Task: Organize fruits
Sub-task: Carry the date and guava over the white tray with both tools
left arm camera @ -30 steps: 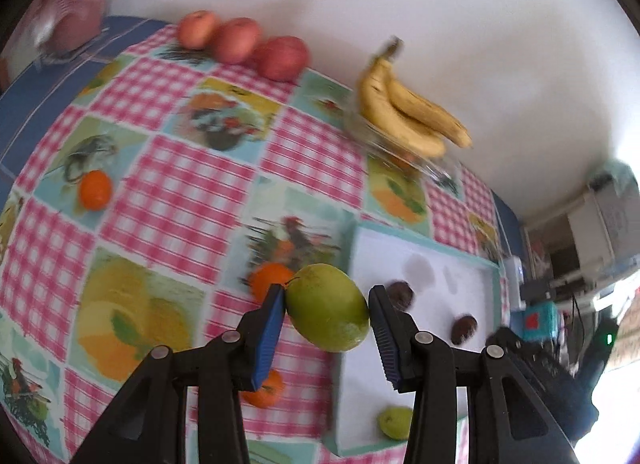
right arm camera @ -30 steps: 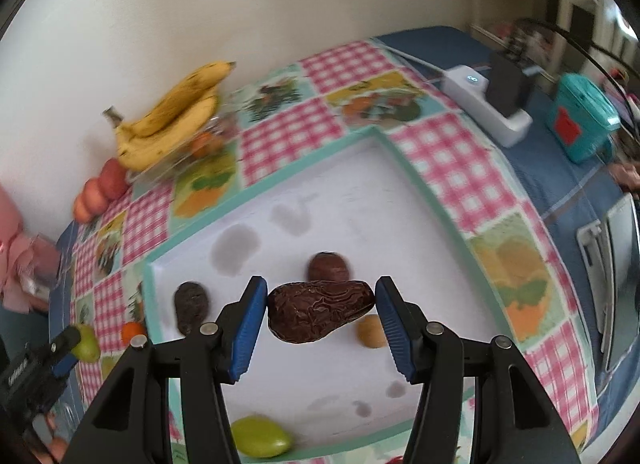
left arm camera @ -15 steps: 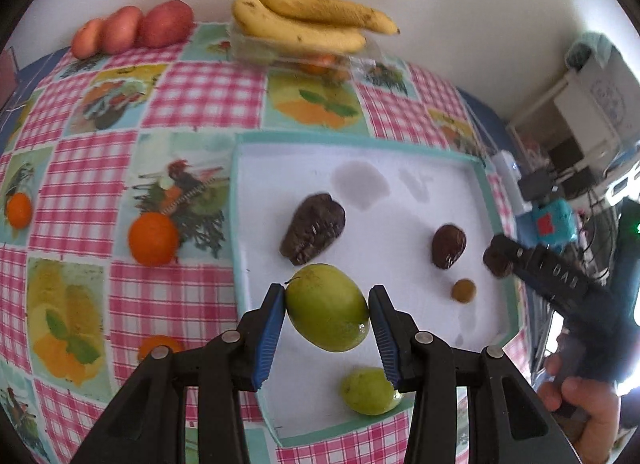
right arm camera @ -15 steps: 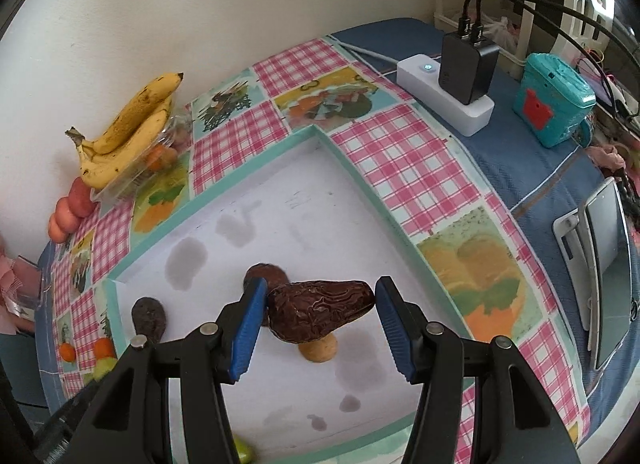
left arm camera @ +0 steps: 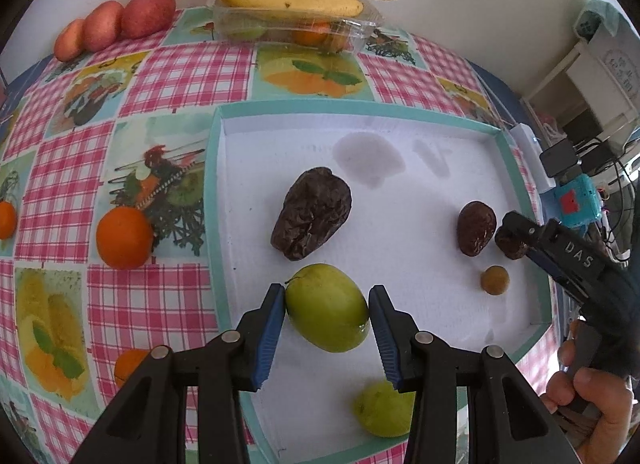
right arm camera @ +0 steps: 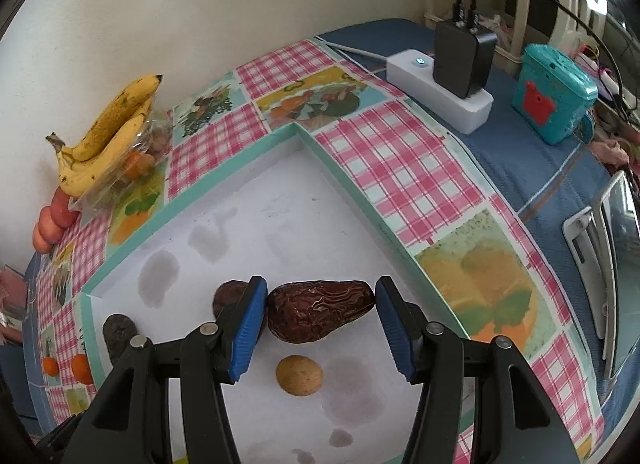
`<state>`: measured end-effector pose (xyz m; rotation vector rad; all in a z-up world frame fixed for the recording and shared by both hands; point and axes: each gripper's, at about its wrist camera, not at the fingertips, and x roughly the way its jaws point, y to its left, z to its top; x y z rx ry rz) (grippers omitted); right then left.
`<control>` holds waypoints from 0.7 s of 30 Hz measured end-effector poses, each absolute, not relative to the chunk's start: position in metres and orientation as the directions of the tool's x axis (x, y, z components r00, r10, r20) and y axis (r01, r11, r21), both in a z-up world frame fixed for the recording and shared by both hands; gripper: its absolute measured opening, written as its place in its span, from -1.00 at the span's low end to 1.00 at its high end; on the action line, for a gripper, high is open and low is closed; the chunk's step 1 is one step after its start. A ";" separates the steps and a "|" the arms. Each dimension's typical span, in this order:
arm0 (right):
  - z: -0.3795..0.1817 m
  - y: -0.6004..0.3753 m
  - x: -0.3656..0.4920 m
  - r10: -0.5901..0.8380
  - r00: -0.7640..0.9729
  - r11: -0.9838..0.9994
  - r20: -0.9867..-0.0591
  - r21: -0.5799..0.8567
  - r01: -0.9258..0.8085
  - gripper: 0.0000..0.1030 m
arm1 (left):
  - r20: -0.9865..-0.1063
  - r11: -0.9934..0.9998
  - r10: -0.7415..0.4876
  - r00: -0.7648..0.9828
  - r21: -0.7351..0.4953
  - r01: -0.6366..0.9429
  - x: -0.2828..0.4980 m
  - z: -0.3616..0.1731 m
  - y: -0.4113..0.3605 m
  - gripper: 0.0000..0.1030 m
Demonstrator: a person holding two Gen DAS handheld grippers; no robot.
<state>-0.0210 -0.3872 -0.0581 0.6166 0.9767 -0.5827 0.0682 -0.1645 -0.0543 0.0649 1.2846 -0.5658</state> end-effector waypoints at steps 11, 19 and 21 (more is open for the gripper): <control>-0.066 -0.389 -0.021 -0.165 0.428 0.674 -0.889 0.215 0.707 0.12 | -0.914 0.863 -0.365 0.176 -0.261 0.433 0.071 -0.057 -0.168 -0.11; -0.066 -0.388 -0.020 -0.173 0.425 0.677 -0.888 0.206 0.706 0.13 | -0.916 0.862 -0.360 0.177 -0.254 0.440 0.071 -0.057 -0.167 -0.10; -0.066 -0.388 -0.020 -0.173 0.421 0.680 -0.890 0.201 0.705 0.13 | -0.916 0.861 -0.359 0.177 -0.252 0.442 0.071 -0.057 -0.168 -0.10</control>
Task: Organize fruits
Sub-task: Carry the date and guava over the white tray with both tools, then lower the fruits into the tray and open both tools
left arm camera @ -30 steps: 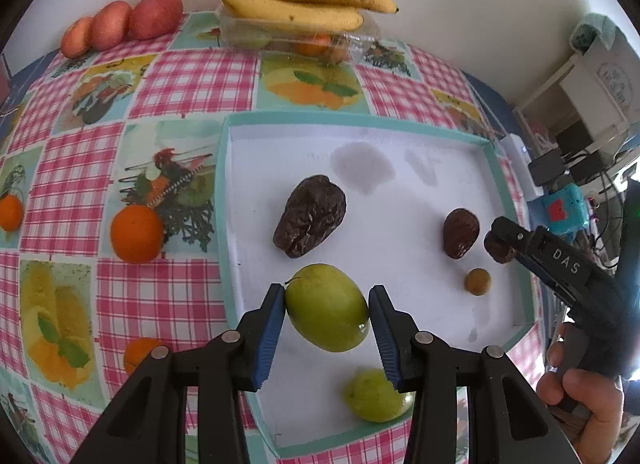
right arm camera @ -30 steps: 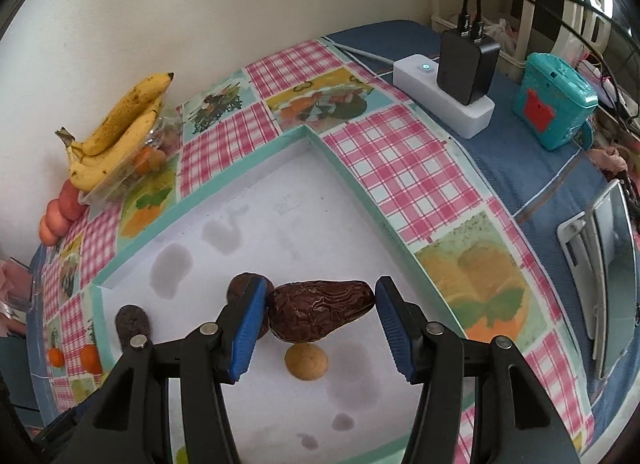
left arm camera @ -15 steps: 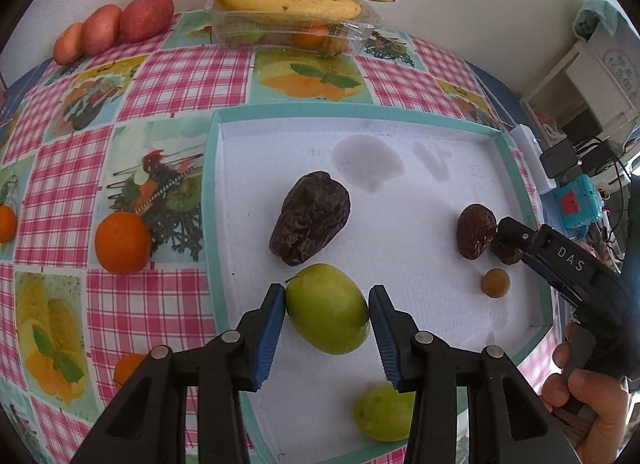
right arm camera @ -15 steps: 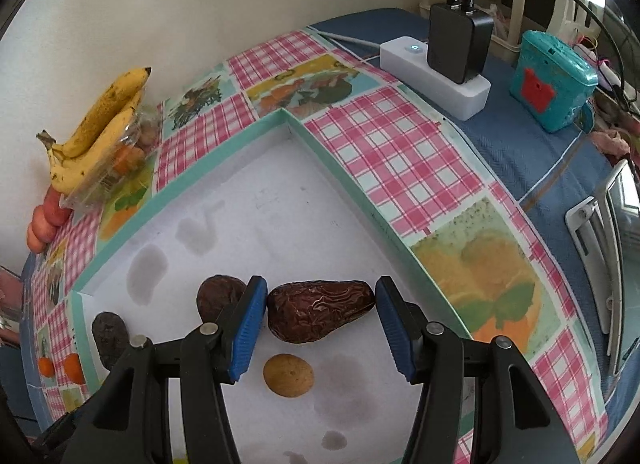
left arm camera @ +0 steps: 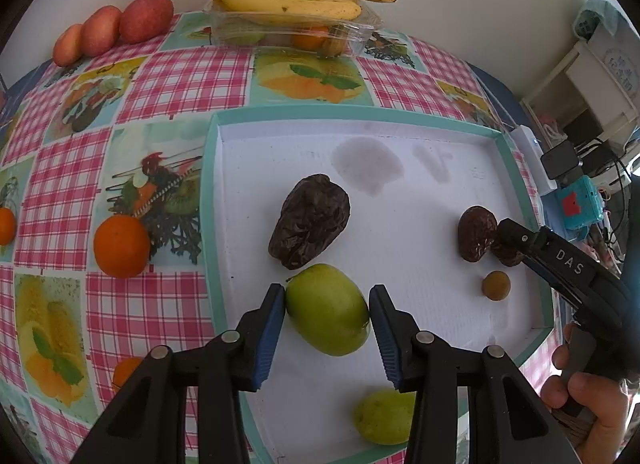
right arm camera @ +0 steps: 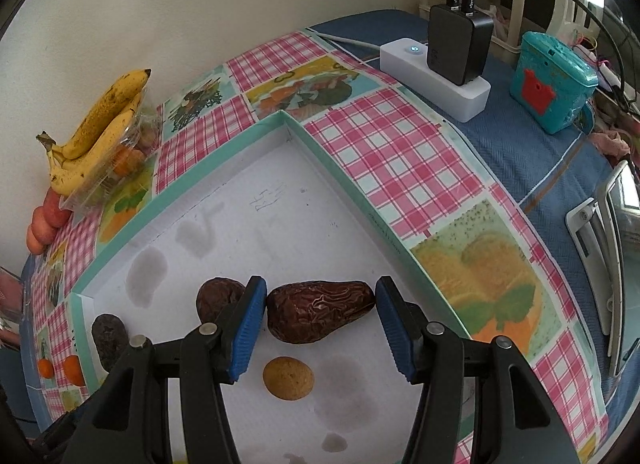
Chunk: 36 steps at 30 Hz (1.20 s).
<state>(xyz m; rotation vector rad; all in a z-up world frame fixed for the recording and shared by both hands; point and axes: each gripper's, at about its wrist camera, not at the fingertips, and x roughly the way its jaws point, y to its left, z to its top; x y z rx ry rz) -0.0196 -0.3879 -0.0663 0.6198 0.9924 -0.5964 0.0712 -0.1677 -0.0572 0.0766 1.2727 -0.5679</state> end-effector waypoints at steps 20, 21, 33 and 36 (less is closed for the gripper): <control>-0.056 -0.382 -0.013 -0.198 0.413 0.726 -0.889 0.150 0.671 0.31 | -0.914 0.858 -0.354 0.198 -0.233 0.457 0.070 -0.046 -0.167 0.11; -0.053 -0.381 -0.013 -0.204 0.413 0.729 -0.887 0.143 0.669 0.33 | -0.913 0.858 -0.353 0.203 -0.230 0.460 0.070 -0.044 -0.167 0.12; -0.028 -0.376 -0.015 -0.234 0.427 0.749 -0.873 0.119 0.652 0.35 | -0.894 0.855 -0.368 0.255 -0.218 0.470 0.069 -0.025 -0.164 0.24; -0.024 -0.375 -0.015 -0.235 0.428 0.752 -0.873 0.116 0.649 0.35 | -0.889 0.856 -0.373 0.267 -0.219 0.468 0.070 -0.020 -0.162 0.24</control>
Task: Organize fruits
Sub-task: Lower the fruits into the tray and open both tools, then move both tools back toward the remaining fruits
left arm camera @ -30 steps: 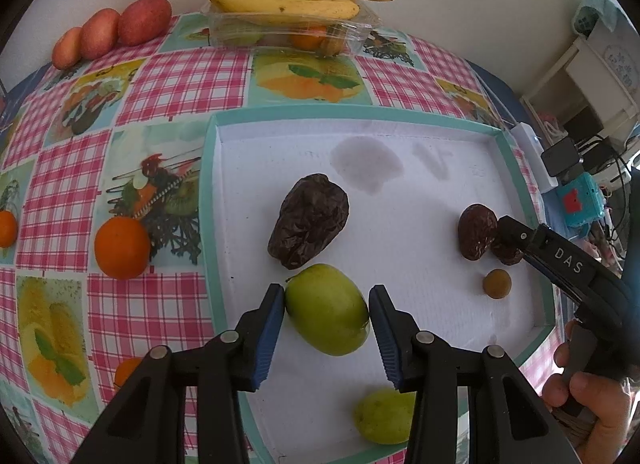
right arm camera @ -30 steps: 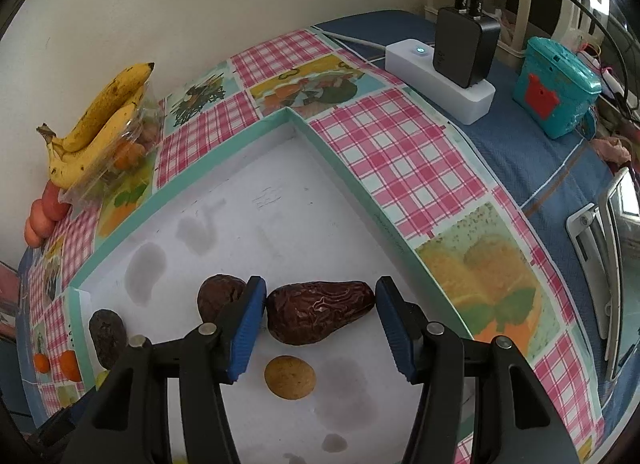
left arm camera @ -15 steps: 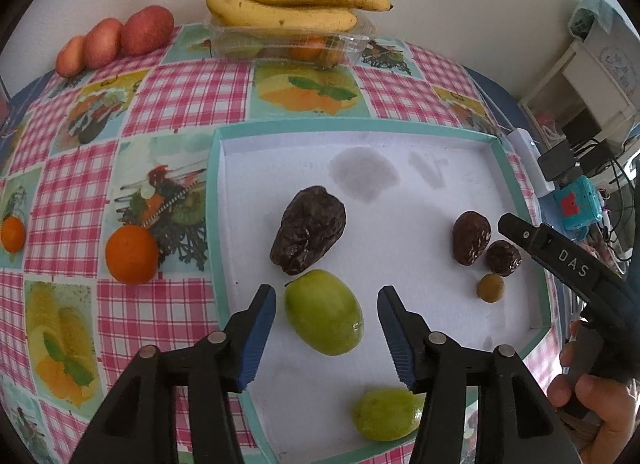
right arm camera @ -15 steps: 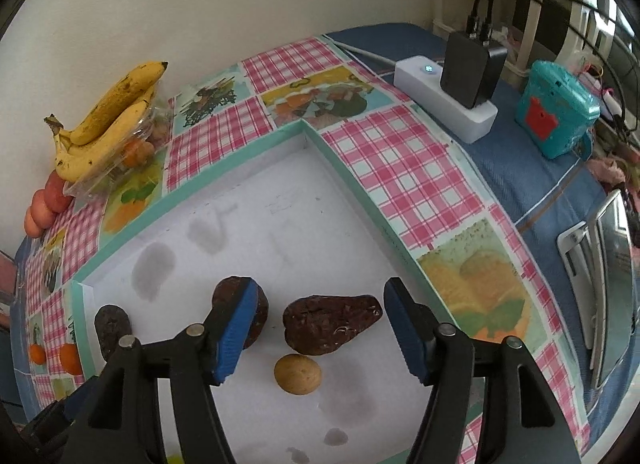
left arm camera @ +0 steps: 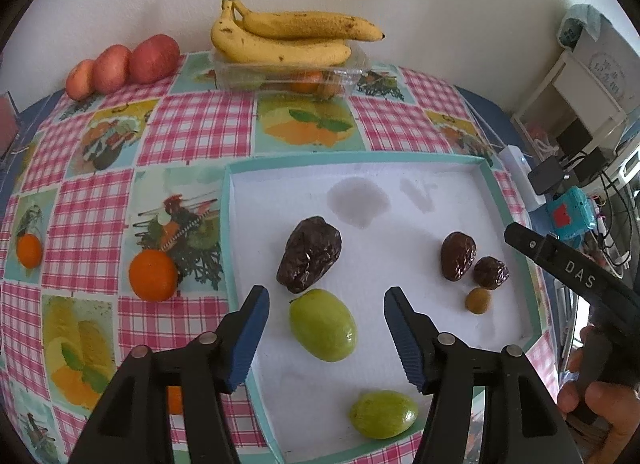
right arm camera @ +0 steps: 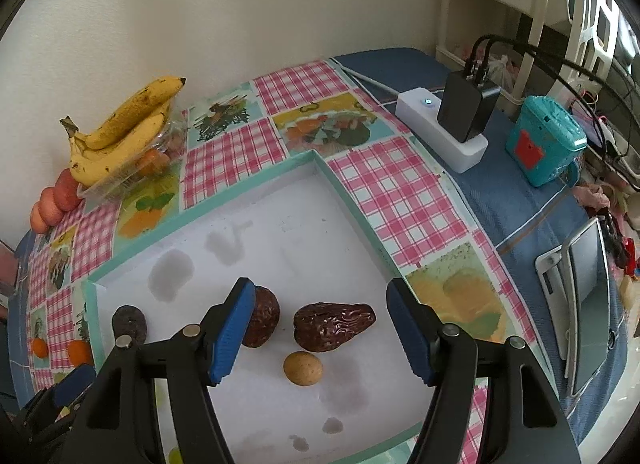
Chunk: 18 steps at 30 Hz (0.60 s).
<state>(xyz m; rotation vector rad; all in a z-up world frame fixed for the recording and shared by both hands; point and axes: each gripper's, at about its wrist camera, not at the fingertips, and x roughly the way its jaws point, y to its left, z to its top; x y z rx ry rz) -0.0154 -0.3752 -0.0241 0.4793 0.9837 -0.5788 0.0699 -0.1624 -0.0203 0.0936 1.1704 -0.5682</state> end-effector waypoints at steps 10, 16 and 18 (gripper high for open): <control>-0.012 -0.368 -0.018 -0.237 0.421 0.765 -0.876 0.098 0.637 0.35 | -0.874 0.879 -0.377 0.307 -0.233 0.416 0.078 -0.009 -0.145 0.24; -0.009 -0.364 -0.017 -0.232 0.419 0.772 -0.878 0.096 0.629 0.35 | -0.873 0.910 -0.348 0.342 -0.227 0.347 0.088 -0.006 -0.127 0.24; -0.009 -0.363 -0.017 -0.228 0.420 0.774 -0.879 0.098 0.626 0.35 | -0.872 0.920 -0.338 0.354 -0.226 0.321 0.092 -0.005 -0.120 0.25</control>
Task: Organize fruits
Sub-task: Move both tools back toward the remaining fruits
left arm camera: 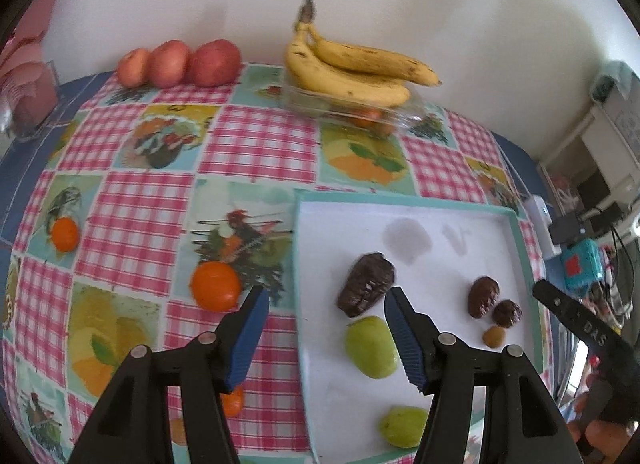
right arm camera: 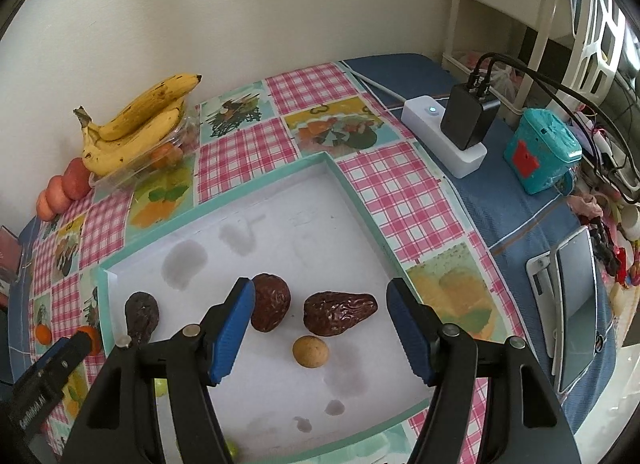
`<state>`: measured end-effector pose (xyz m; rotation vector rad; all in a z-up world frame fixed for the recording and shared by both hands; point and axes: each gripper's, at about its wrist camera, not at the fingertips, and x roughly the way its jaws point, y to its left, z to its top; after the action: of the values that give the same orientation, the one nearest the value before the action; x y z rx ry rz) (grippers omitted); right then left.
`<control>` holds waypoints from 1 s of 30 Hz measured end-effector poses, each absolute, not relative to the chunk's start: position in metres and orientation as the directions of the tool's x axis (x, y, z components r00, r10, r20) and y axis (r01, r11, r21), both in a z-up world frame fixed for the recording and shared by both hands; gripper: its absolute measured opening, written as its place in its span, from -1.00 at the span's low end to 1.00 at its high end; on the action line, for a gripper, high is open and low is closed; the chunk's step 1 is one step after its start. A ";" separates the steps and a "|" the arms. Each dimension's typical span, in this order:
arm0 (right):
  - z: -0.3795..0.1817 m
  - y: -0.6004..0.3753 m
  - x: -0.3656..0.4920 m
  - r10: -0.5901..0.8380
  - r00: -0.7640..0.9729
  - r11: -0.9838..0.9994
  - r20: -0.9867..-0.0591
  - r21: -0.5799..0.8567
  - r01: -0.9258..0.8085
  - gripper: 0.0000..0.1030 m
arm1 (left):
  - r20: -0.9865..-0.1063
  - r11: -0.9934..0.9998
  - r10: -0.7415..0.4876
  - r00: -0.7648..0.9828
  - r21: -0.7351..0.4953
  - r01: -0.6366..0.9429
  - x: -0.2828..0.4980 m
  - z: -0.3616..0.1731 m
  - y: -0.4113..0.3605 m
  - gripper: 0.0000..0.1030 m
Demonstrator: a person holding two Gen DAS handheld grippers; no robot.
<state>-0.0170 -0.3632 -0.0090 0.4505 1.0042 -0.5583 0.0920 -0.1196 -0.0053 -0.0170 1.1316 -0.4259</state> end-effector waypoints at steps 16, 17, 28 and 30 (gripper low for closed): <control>-0.006 -0.352 -0.012 -0.217 0.421 0.796 -0.881 0.090 0.599 0.35 | -0.881 0.969 -0.239 0.408 -0.190 0.158 0.113 -0.006 -0.074 0.40; -0.007 -0.352 -0.012 -0.219 0.418 0.796 -0.882 0.086 0.599 0.35 | -0.882 0.970 -0.234 0.409 -0.186 0.154 0.113 -0.007 -0.073 0.47; -0.009 -0.352 -0.010 -0.231 0.419 0.804 -0.878 0.070 0.590 0.65 | -0.877 0.992 -0.108 0.468 -0.065 0.106 0.114 -0.007 -0.066 1.00; -0.007 -0.350 -0.010 -0.241 0.430 0.810 -0.870 0.063 0.583 0.66 | -0.875 0.993 -0.100 0.474 -0.060 0.098 0.115 -0.007 -0.064 1.00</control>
<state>-0.0105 -0.3499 -0.0069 0.3844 1.0032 -0.5298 0.1146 -0.0635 -0.0066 -0.0021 1.0702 -0.1207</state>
